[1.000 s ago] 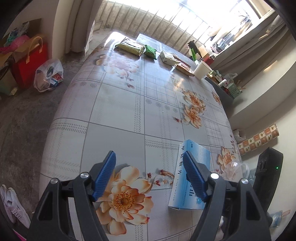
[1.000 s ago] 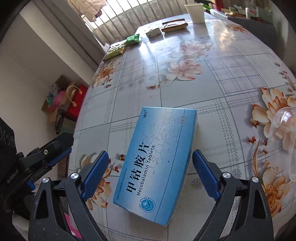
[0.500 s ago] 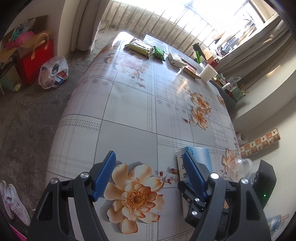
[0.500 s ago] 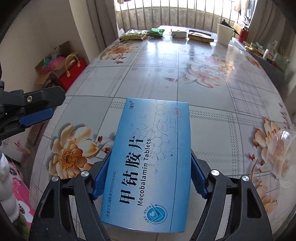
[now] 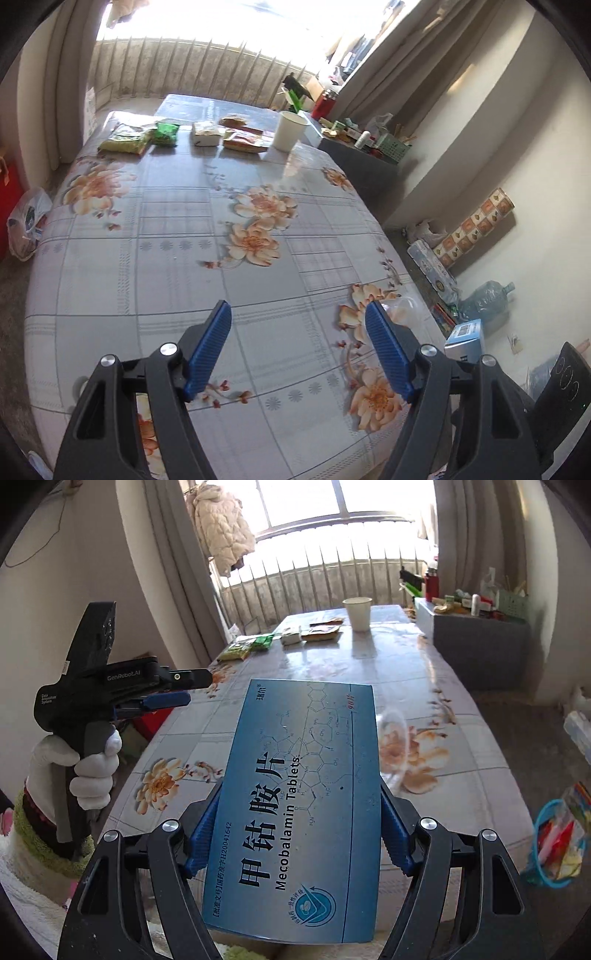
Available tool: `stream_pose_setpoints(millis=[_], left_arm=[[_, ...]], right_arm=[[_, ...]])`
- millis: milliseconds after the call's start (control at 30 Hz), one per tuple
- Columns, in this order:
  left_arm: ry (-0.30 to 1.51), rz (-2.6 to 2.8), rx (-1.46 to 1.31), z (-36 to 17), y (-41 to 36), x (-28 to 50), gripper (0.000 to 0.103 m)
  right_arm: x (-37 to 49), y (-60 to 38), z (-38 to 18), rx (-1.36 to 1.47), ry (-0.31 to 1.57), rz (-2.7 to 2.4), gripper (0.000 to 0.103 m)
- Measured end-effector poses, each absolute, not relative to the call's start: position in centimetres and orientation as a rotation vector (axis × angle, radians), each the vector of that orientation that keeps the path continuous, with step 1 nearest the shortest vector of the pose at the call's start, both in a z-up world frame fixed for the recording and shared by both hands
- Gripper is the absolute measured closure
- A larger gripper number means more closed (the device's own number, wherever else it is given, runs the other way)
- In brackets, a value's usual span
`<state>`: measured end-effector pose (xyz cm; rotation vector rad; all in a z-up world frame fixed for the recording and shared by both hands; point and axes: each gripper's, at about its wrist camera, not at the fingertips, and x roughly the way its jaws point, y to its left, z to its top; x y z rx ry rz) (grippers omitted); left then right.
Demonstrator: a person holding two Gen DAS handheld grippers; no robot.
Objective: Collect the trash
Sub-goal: 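Grasp the clear plastic bowl rim with the left tool while the right tool holds the box, then carry the clear bowl and blue box over the blue wastebasket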
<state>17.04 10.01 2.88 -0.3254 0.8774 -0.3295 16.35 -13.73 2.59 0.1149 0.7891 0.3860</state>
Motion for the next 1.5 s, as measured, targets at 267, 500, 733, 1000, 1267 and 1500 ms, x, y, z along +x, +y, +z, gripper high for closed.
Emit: stream_pose_setpoints(millis=[267,500,733,1000,1267,1500], left_arm=[[0.97,-0.506,-0.083,0.7,-4.0,19.2,0.03],[0.92,-0.364,0.169,-1.6,-7.1,19.2,0.045],[0.976,-0.324,0.187,-2.5,-5.1,19.7,0.088],[0.965,-0.386,0.166,-0.3,-5.8,19.7,0.098],[0.973,-0.68,0.099,3.3,-16.0,22.5,0.098],[1.163,-0.866,0.154,-0.3,-31.3,26.6,0.098]], right_arm=[[14.6,-25.3,0.8,0.357,0.782,0.045,0.033],[14.2,-29.1,-1.2,0.469,0.797,-0.033,0.033],[14.4,-32.3,-2.4,0.54,0.789,-0.07,0.033],[12.4,-37.7,-3.1,0.62,0.738,-0.222,0.033],[7.0,-46.2,-3.9,0.751,0.641,-0.518,0.033],[4.3,-50.2,-7.5,0.904,0.637,-0.594,0.033]])
